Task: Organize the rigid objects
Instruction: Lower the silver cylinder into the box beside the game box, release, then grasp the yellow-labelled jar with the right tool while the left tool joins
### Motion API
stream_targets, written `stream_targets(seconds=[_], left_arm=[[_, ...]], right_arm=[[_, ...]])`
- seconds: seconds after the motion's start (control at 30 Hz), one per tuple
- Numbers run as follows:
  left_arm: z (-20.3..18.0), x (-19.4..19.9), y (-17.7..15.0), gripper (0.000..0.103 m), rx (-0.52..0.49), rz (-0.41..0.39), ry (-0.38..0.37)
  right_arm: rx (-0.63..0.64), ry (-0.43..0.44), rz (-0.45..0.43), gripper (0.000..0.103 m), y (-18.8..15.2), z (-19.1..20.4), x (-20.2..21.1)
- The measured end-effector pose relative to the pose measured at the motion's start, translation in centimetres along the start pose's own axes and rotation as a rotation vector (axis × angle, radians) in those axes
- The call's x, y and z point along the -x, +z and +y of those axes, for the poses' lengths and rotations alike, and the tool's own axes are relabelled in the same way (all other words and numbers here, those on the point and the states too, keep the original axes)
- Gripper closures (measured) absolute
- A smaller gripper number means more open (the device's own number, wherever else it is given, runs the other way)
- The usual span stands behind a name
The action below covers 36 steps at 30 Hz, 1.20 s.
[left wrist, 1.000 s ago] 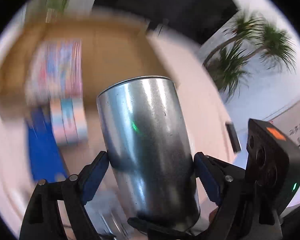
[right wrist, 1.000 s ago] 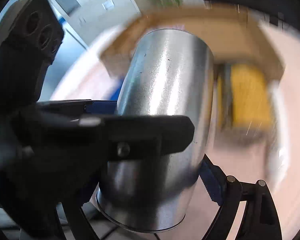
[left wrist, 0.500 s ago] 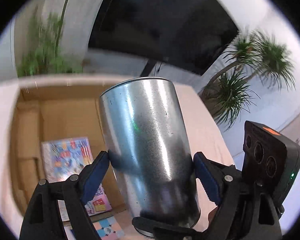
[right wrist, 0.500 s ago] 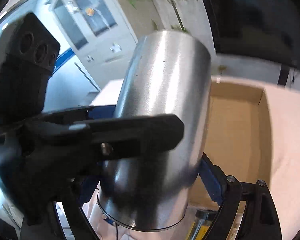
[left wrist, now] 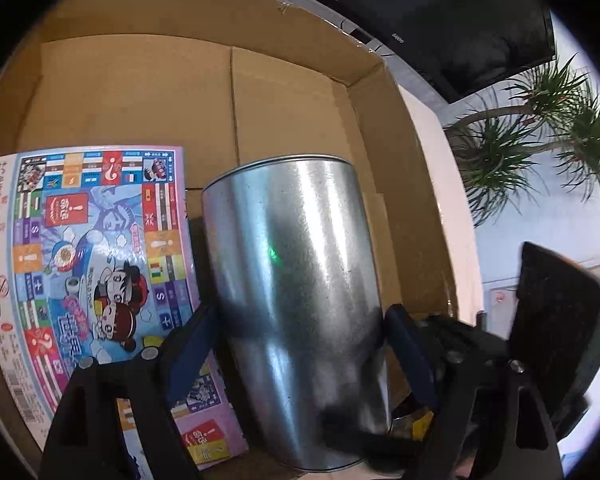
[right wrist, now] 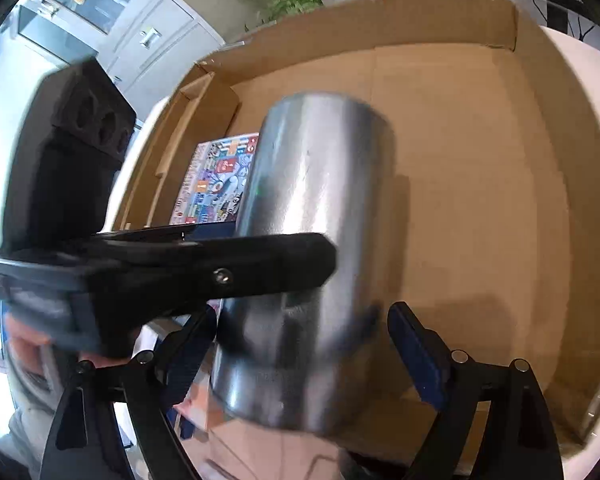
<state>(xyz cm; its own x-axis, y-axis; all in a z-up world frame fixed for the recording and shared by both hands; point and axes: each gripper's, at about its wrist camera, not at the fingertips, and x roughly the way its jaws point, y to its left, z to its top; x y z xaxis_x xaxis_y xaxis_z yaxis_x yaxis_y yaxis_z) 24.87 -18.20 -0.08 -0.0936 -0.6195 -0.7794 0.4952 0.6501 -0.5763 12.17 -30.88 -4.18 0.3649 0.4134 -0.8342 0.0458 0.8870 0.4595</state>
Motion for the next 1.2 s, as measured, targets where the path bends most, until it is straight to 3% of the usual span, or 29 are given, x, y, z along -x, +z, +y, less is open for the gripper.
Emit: stream_targets(seconds=[0.03,0.1,0.2,0.27,0.33,0.4,0.5,0.57,0.67,0.7,0.77,0.87,1.03,1.1,1.2], left_arm=[[0.0,-0.1,-0.2,0.02,0.006,-0.003,0.009],[-0.5,-0.3,-0.2,0.021,0.012,0.004,0.024],[-0.4,0.1,0.0,0.023,0.014,0.009,0.039],[-2.9,0.7,-0.7,0.023,0.017,-0.02,0.089],[-4.5,3.9,-1.9,0.023,-0.039,-0.121,0.16],[-6.2,8.2,-4.6,0.023,-0.095,-0.22,0.163],[-7.9,14.5,-9.7,0.023,-0.175,-0.343,0.217],[-8.3,18.2,-12.4,0.023,-0.194,-0.401,0.291],[-8.4,22.8,-15.4,0.022,-0.184,-0.444,0.483],[-8.5,24.0,-16.1,0.022,-0.176,-0.446,0.553],[-8.5,24.9,-16.9,0.022,-0.172,-0.45,0.607],[-8.1,22.8,-17.0,0.022,-0.128,-0.404,0.516],[-5.7,10.9,-16.1,0.022,-0.063,-0.206,0.13],[-5.3,6.4,-15.7,0.023,-0.023,-0.137,0.028],[-5.3,2.5,-14.9,0.023,-0.004,-0.067,0.02]], right_arm=[[-0.022,0.01,-0.017,0.018,-0.8,-0.7,0.9],[-0.038,0.054,-0.014,0.033,-1.4,-1.9,1.5],[-0.043,0.051,-0.027,0.028,-2.7,-2.1,1.4],[-0.048,0.039,-0.035,0.028,-3.7,-1.8,1.4],[-0.043,0.024,-0.031,0.028,-5.0,-1.2,2.3],[-0.004,0.006,-0.1,0.026,-6.3,-0.2,4.9],[0.009,-0.001,-0.182,0.017,-10.9,-0.6,10.3],[-0.002,-0.058,-0.19,0.017,-13.6,-1.9,12.3],[-0.016,-0.129,-0.12,0.021,-16.7,-3.5,12.1],[-0.02,-0.133,-0.093,0.026,-16.4,-4.3,11.7],[-0.009,-0.122,-0.046,0.028,-17.8,-4.7,11.2],[0.047,-0.114,-0.044,0.029,-17.8,-3.8,10.6],[0.038,-0.078,-0.043,0.028,-16.2,-4.7,9.8],[0.045,-0.086,-0.043,0.027,-15.9,-3.5,9.7],[0.118,-0.035,0.031,0.027,-15.1,-0.3,7.9]])
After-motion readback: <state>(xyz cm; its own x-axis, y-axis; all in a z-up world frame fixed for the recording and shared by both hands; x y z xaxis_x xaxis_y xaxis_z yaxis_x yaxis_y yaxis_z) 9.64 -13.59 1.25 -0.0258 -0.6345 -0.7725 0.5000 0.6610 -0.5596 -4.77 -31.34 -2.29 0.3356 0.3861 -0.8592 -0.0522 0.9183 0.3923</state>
